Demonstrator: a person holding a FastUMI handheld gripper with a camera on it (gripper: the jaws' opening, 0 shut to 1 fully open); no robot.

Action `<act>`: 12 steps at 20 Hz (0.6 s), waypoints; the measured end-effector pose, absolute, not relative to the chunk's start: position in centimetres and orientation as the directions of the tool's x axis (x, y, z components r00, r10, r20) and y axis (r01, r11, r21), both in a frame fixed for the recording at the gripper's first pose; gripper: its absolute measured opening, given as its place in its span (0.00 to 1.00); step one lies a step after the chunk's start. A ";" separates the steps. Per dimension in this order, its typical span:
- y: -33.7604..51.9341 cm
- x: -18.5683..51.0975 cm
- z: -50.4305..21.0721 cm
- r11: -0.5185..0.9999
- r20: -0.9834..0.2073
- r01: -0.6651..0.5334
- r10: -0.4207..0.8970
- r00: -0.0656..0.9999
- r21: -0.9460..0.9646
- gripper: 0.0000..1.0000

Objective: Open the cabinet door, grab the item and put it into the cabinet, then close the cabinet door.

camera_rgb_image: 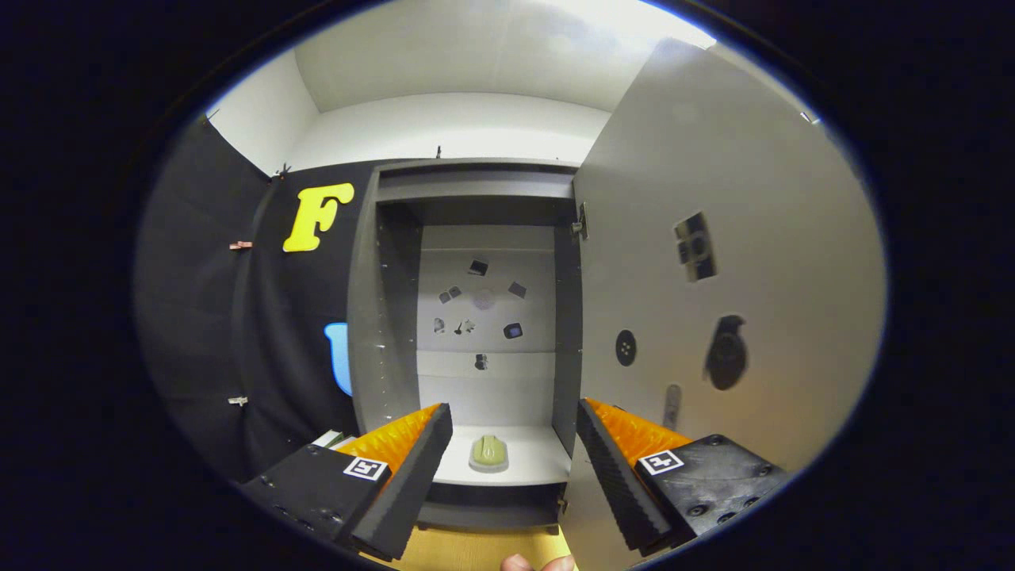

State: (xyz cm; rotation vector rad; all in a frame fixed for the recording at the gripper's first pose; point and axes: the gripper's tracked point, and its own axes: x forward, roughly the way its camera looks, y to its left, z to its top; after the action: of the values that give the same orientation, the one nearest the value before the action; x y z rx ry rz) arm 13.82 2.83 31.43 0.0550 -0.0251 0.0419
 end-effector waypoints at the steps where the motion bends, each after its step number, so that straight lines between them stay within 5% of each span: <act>1: 2.6 12.3 31.5 0.997 0.020 -0.054 0.053 0.998 0.058 0.98; 12: -7.7 1.1 29.7 0.997 -0.084 0.034 -0.028 0.996 0.066 0.98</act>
State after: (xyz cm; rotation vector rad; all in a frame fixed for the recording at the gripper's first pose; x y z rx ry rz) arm 1.13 -7.75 29.73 0.0674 0.0836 -0.0310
